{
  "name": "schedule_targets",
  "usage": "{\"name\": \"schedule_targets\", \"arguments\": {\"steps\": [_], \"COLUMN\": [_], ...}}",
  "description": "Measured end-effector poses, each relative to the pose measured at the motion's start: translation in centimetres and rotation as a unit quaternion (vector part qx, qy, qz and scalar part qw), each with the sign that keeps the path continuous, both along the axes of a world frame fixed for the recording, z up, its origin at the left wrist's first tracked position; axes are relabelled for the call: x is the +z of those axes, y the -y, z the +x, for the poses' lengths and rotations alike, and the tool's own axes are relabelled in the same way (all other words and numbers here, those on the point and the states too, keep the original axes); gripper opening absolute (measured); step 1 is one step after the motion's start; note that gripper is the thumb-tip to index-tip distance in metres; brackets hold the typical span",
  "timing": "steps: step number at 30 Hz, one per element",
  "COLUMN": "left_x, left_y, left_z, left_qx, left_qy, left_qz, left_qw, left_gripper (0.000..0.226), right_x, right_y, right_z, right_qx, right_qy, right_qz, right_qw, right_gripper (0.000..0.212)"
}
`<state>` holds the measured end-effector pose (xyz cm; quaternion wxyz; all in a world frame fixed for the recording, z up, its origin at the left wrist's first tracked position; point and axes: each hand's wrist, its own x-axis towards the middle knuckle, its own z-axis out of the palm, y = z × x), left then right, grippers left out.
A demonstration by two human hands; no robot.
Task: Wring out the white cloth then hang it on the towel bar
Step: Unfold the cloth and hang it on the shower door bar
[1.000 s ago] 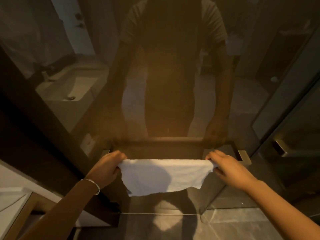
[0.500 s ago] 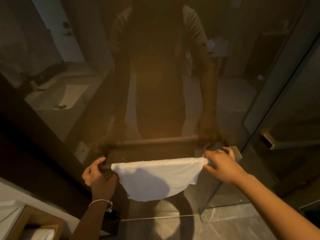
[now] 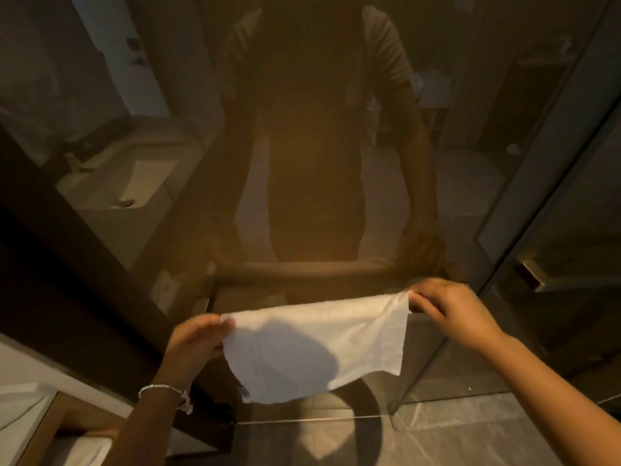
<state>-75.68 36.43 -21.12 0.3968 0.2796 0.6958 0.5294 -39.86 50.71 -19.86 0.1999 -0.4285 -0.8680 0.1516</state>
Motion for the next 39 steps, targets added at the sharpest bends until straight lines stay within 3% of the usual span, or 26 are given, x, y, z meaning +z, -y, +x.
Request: {"name": "schedule_targets", "arguments": {"steps": [2,4,7,10,11,13,15,17,19,22,24,26,28,33,36,39], "left_x": [0.7,0.5,-0.3,-1.1,-1.5,-2.8,-4.7,-6.2,-6.3,-5.5,-4.9,-4.8,-4.7,-5.6,-6.2,-7.1], "left_y": [-0.9,-1.6,-1.9,-1.2,-0.7,0.5,1.3,1.5,0.9,-0.1,-0.9,-1.4,-1.7,-1.5,-1.5,-1.6], "left_z": [-0.4,-0.5,-0.1,0.1,0.1,0.2,0.5,0.3,0.2,0.2,0.4,0.2,0.1,-0.1,0.0,0.3], "left_qx": [-0.019,-0.026,-0.013,0.025,0.046,0.100,0.140,0.132,0.098,0.032,0.011,-0.018,-0.025,-0.022,-0.019,-0.016], "left_qy": [-0.040,-0.152,-0.398,-0.481,-0.477,-0.384,-0.273,-0.148,-0.041,-0.064,-0.049,0.026,0.050,0.046,0.018,-0.027], "left_qz": [0.001,-0.014,-0.028,0.037,0.062,0.085,0.019,-0.056,-0.098,-0.127,-0.125,-0.103,-0.102,-0.102,-0.100,-0.112], "left_qw": [0.999,0.988,0.917,0.875,0.875,0.914,0.952,0.979,0.990,0.989,0.991,0.994,0.993,0.994,0.995,0.993], "left_gripper": [0.012,0.015,0.021,0.022,0.023,0.028,0.030,0.024,0.017,0.011,0.013,0.022,0.021,0.032,0.032,0.032], "right_x": [0.4,0.6,0.3,0.0,0.0,0.0,-1.3,-3.8,-5.8,-7.0,-6.8,-6.8,-7.0,-9.0,-9.7,-10.3], "right_y": [-0.5,-1.1,-1.4,-0.9,-0.4,1.1,2.7,3.8,3.8,3.0,2.5,2.1,1.9,1.7,1.9,1.8], "right_z": [-0.6,-1.1,-1.4,-0.7,-0.4,0.4,1.0,1.1,1.2,0.5,-0.4,-1.1,-1.7,-1.5,-1.6,-1.9], "right_qx": [-0.053,-0.092,-0.110,-0.121,-0.121,-0.099,-0.081,-0.101,-0.157,-0.228,-0.235,-0.237,-0.268,-0.287,-0.294,-0.302], "right_qy": [-0.007,0.013,0.090,0.079,0.044,-0.043,-0.056,-0.003,-0.001,-0.194,-0.277,-0.315,-0.324,-0.276,-0.247,-0.228], "right_qz": [0.027,0.004,-0.071,-0.061,-0.031,0.034,0.036,-0.059,-0.217,-0.358,-0.370,-0.367,-0.351,-0.319,-0.309,-0.312], "right_qw": [0.998,0.996,0.987,0.988,0.991,0.994,0.995,0.993,0.963,0.884,0.855,0.842,0.836,0.860,0.870,0.871], "right_gripper": [0.020,0.020,0.020,0.023,0.021,0.009,0.008,0.013,0.012,0.033,0.032,0.024,0.012,0.018,0.011,0.019]}}
